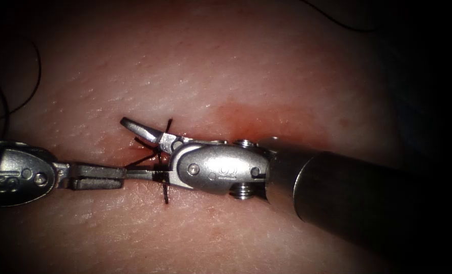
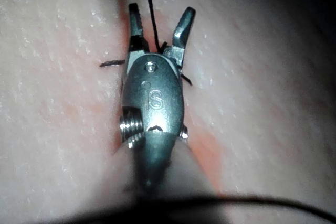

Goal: Wound Closure
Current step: Cut the suture with the right gripper

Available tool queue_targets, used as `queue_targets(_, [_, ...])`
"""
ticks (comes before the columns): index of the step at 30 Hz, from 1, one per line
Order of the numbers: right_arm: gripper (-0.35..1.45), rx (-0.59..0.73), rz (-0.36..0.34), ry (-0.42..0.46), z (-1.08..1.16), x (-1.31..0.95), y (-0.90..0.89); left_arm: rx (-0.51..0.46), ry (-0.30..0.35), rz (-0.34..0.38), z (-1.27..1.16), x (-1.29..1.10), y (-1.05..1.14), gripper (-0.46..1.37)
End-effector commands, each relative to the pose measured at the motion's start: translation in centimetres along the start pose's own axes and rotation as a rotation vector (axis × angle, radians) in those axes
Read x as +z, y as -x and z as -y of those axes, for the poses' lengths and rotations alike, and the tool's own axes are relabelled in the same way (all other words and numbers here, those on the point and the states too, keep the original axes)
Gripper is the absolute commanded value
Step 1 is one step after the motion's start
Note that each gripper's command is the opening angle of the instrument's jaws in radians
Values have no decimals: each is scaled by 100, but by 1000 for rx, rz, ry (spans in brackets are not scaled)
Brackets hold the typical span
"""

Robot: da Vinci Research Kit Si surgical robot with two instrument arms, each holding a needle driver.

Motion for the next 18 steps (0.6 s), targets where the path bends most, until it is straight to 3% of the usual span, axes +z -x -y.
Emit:
queue_targets(1, [144,0,2,-5,0,1,0,2,10,0,0,1,0,-35])
queue_targets(18, [144,1,-5,-9,7,16,-9,8,16,2,-5,8,-2,-35])
